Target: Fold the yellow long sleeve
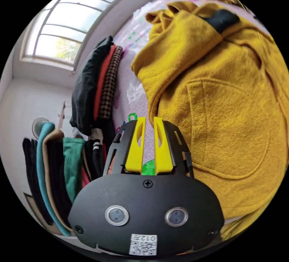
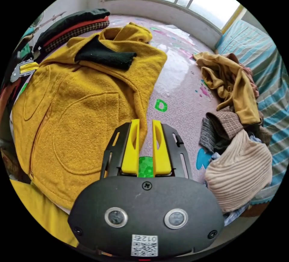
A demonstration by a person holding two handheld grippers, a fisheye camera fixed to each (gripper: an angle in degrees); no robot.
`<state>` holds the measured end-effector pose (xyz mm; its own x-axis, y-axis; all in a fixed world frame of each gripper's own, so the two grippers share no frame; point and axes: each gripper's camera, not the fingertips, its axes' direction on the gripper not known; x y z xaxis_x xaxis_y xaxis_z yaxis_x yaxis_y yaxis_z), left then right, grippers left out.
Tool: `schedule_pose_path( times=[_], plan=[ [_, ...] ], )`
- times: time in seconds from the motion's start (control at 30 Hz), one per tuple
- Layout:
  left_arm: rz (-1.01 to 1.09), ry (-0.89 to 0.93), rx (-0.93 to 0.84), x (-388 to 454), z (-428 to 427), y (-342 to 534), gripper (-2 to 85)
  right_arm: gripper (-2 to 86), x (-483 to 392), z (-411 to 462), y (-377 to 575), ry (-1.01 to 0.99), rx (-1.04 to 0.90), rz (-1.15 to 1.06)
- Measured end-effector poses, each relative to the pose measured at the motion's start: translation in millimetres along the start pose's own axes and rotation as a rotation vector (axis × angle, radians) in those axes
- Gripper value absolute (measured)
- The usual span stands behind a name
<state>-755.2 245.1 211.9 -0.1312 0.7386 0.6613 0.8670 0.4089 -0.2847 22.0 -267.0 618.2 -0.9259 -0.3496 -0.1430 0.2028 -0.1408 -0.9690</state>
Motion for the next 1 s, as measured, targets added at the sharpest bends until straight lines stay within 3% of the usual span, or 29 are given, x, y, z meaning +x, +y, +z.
schedule_pose_path(
  times=[0.1,0.23,0.33,0.47,0.6,0.8,0.93,1.0],
  plan=[
    [-0.072,0.123,0.069,-6,-38,43,0.7,6.1,-25,-47,44,-0.104,0.134,-0.005],
    [0.169,0.471,0.255,47,-98,113,1.8,7.8,-81,-86,111,-0.435,0.164,-0.187],
    [0.321,0.543,0.314,101,-128,152,4.1,9.0,-123,-98,148,-0.501,0.182,-0.314],
    [0.486,0.565,0.327,154,-145,182,7.2,11.2,-164,-100,170,-0.494,0.158,-0.475],
    [0.574,0.425,0.327,189,-145,202,8.3,11.9,-192,-86,181,-0.357,0.095,-0.601],
    [0.517,0.356,0.346,172,-155,220,7.7,6.2,-182,-94,179,-0.468,0.103,-0.53],
    [0.484,0.508,0.352,151,-145,238,8.9,3.7,-170,-91,177,-0.523,0.099,-0.46],
    [0.52,0.498,0.324,158,-138,244,9.2,3.2,-169,-89,178,-0.536,0.104,-0.436]
  ],
)
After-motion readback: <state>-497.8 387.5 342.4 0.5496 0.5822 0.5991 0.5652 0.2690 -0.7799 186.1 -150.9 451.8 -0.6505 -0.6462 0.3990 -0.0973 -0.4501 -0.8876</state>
